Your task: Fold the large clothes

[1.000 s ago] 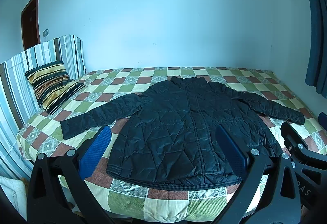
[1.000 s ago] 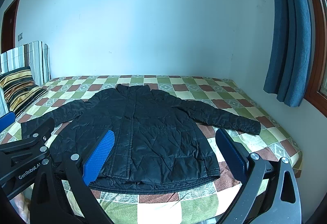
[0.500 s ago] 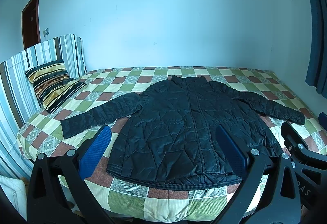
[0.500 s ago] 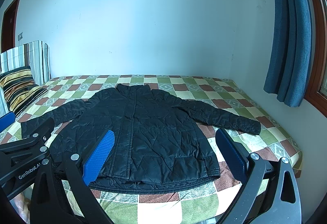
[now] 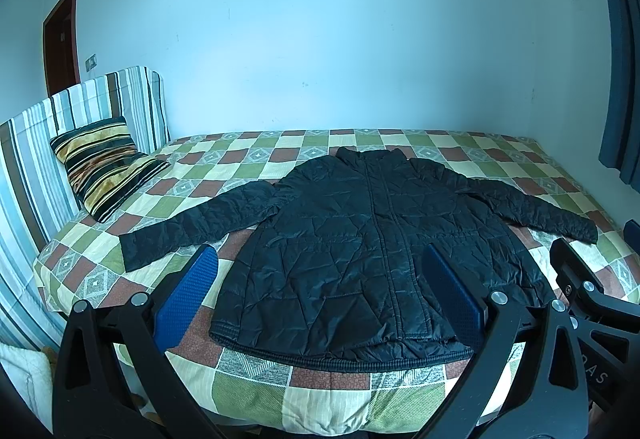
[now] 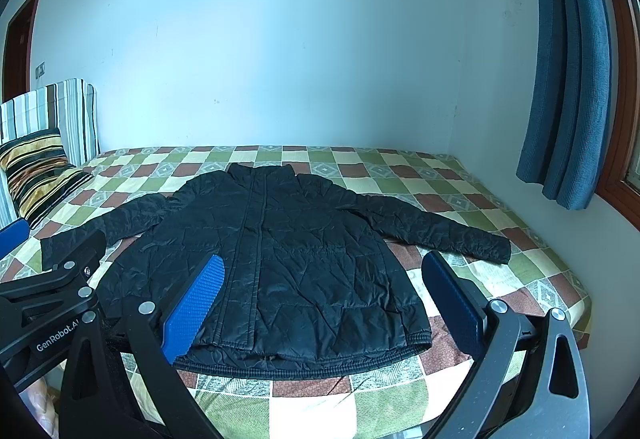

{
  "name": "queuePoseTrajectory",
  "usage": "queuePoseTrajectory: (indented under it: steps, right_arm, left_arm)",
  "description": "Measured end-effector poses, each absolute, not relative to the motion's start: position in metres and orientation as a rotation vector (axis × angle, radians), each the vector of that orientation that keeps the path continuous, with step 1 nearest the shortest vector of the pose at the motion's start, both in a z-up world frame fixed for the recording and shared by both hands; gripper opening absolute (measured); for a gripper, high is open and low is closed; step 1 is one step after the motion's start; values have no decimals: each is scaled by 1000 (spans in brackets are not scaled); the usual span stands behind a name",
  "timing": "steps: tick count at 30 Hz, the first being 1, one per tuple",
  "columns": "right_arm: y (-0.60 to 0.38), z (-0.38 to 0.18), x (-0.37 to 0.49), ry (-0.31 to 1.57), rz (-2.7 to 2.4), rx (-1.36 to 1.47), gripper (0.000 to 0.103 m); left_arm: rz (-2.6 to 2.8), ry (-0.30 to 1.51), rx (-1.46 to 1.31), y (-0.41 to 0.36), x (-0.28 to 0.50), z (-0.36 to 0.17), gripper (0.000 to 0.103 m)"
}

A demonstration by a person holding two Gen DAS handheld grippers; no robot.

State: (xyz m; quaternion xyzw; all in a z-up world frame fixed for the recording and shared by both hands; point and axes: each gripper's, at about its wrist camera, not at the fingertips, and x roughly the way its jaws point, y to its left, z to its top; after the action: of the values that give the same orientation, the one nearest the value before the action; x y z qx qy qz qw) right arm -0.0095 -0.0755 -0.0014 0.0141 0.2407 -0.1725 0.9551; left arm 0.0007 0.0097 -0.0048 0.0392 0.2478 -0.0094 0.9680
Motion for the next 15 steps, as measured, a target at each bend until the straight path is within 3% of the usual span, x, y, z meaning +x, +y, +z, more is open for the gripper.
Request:
queuePoseTrajectory:
  steps: [15]
  right_arm:
    - [-76, -5, -9, 491, -349, 29, 98]
  left_arm:
    - [-20, 501, 80, 10, 1, -5, 101]
